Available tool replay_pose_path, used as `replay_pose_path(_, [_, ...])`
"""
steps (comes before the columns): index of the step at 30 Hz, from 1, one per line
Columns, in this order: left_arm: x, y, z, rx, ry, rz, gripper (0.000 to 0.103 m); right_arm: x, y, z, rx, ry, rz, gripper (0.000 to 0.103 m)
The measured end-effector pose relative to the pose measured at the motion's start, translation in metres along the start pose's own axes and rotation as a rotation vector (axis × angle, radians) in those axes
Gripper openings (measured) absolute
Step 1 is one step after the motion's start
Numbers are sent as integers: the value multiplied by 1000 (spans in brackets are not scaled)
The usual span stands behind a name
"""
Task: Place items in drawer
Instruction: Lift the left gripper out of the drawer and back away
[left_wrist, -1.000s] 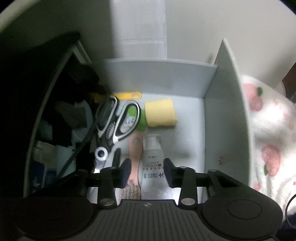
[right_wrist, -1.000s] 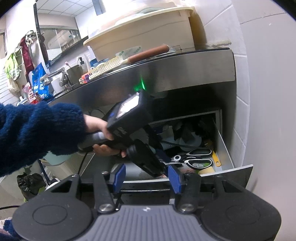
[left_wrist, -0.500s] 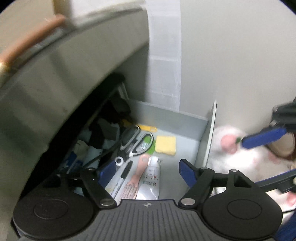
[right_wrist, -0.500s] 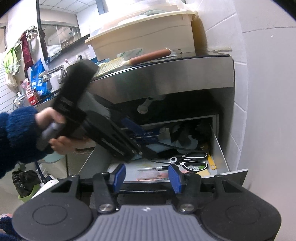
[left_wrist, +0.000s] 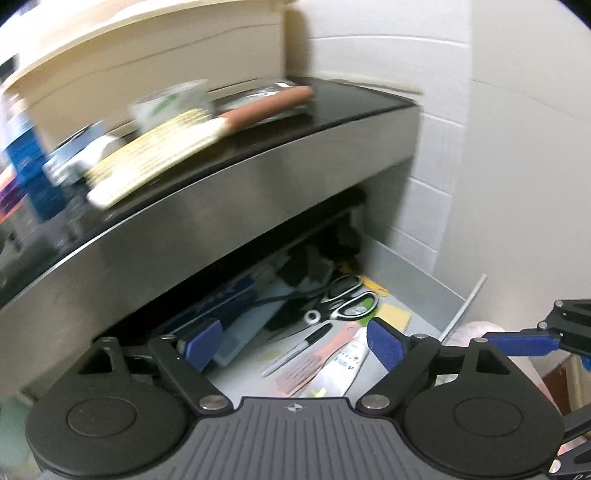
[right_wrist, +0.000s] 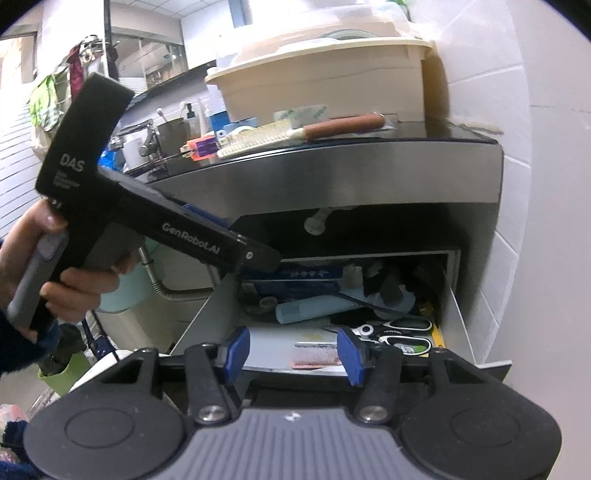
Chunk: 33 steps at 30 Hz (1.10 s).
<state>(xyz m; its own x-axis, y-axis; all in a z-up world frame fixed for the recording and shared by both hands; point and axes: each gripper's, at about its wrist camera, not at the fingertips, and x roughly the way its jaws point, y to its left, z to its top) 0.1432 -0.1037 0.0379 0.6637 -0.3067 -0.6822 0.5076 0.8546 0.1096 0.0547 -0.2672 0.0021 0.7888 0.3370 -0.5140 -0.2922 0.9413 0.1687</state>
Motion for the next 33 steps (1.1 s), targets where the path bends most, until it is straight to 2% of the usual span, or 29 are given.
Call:
replay_pose_path(2, [-4, 3, -7, -38, 7, 18, 86, 2, 4, 1, -9, 4, 5, 54])
replay_pose_path(4, [-6, 5, -14, -68, 11, 40, 86, 5, 9, 1, -17, 9, 8, 62])
replay_pose_path(9, [-24, 12, -30, -133, -11, 144, 86, 12, 20, 1, -41, 29, 22, 62])
replay_pose_path(13, [-35, 18, -47, -206, -13, 165, 86, 18, 27, 0, -49, 49, 15, 62])
replay_pose_path(23, [-53, 18, -82, -249, -24, 262, 89, 38, 34, -7, -14, 104, -57, 62])
replay_pose_path(27, [-57, 20, -90, -271, -26, 262, 89, 47, 35, -12, 2, 135, -111, 62])
replay_pose_path(33, [-57, 24, -106, -359, -20, 255, 89, 59, 32, -20, 36, 175, -189, 61])
